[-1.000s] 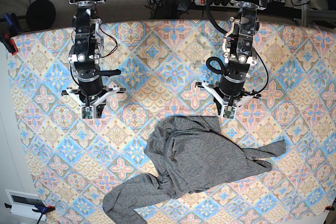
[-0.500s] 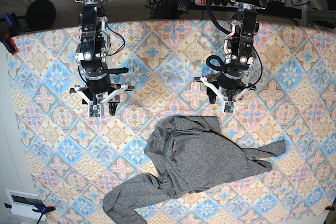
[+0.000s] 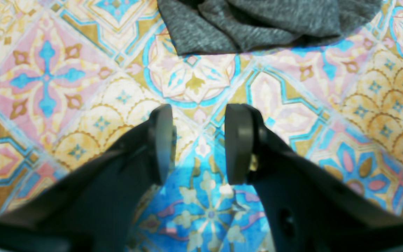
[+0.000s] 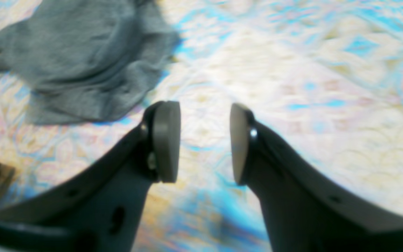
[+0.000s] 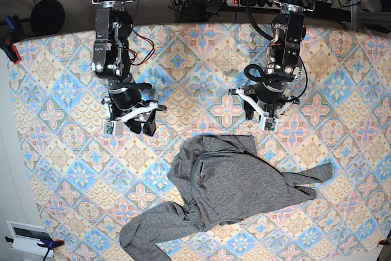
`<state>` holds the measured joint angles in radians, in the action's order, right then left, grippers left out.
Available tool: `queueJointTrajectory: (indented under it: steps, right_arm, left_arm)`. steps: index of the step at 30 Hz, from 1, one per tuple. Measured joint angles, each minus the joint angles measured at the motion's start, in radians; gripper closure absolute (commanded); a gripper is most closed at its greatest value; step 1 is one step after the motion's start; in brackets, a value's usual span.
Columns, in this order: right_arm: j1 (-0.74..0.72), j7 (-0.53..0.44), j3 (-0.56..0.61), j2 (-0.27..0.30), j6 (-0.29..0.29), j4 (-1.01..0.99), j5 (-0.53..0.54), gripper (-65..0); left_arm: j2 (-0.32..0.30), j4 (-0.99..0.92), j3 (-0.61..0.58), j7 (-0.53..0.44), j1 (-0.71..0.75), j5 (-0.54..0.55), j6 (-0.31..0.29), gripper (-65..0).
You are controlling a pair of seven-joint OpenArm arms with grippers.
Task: Layout the t-shirt on the table in an organized manner, then fold the t-shirt properly
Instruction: 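Reach the right gripper to the grey shirt and grasp its edge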
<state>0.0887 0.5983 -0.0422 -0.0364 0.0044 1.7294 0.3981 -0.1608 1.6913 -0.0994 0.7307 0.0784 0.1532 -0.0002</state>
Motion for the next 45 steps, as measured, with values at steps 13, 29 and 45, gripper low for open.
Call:
queueJointTrajectory:
  steps: [13,29,45]
  right_arm:
    - [-0.122,0.0,-0.133,-0.013,-0.022,-0.229,0.457,-22.4]
    - [-0.381,-0.016,-0.13,-0.036,-0.013,-0.531,0.57,-22.5]
    - [-0.369,-0.026,0.104,-0.031,-0.02,-0.545,0.567,-22.5]
  left_arm:
    - [-0.045,0.193,-0.007,0.0,0.049,0.001,-0.003,-0.5]
    - [-0.158,0.184,-0.09,0.43,-0.165,-0.014,-0.003,-5.2]
    - [-0.166,0.148,-0.266,0.429,-0.156,-0.272,-0.023,-17.2]
